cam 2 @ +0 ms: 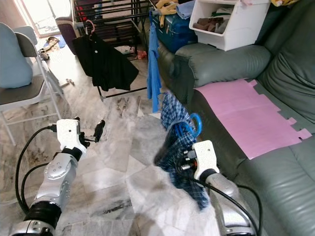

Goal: Hang hanger

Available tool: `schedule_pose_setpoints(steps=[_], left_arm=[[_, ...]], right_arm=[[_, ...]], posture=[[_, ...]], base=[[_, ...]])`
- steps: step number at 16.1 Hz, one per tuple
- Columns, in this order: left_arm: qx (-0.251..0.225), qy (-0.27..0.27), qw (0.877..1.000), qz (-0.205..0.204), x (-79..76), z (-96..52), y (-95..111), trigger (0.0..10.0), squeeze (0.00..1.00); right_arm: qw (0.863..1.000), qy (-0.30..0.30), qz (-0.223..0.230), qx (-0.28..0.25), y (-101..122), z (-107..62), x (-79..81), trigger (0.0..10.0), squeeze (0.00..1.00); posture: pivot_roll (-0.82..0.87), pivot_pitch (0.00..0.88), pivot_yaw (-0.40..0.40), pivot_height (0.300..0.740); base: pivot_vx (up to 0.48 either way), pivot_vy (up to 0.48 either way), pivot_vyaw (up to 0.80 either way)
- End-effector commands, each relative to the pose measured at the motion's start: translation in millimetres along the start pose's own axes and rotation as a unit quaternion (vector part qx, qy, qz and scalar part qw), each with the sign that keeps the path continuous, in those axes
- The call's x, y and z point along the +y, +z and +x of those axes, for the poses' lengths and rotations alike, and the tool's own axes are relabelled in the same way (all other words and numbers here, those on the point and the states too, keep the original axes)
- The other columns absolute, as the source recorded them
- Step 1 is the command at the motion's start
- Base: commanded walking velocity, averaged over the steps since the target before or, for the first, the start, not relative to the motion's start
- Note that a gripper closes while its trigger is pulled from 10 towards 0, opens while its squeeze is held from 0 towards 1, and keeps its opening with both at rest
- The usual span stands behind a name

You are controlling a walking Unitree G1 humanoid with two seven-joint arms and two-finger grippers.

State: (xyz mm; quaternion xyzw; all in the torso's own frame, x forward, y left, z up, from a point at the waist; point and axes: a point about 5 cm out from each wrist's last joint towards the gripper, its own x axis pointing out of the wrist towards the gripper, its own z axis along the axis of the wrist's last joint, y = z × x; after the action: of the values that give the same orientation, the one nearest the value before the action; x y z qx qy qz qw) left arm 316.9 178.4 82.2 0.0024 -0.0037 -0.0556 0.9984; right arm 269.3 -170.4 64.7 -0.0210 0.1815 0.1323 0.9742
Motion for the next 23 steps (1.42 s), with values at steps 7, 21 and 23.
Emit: schedule_pose_setpoints(steps=[7, 21, 23], left_arm=[[0.004, -0.007, 1.000, -0.020, -5.8, -3.6, 1.3, 10.0, 1.00], [0.003, -0.016, 1.000, -0.022, -9.8, -3.4, 4.6, 10.0, 0.00], [0.005, -0.015, 1.000, -0.022, -10.1, -2.6, 4.9, 10.0, 0.00]], right_arm=[[0.999, -0.029, 0.032, -0.026, 12.6, -3.1, 0.1, 10.0, 0.00], [0.999, -0.010, 0.021, -0.036, 18.3, -4.1, 6.4, 10.0, 0.00], [0.999, -0.008, 0.020, -0.035, 18.9, -4.0, 5.5, 10.0, 0.00]], posture=[[-0.17, 0.000, 0.043, 0.740], [-0.18, 0.000, 0.053, 0.740], [-0.18, 0.000, 0.053, 0.740]], base=[[0.000, 0.000, 0.00], [0.397, 0.000, 0.26], [0.429, 0.000, 0.00]])
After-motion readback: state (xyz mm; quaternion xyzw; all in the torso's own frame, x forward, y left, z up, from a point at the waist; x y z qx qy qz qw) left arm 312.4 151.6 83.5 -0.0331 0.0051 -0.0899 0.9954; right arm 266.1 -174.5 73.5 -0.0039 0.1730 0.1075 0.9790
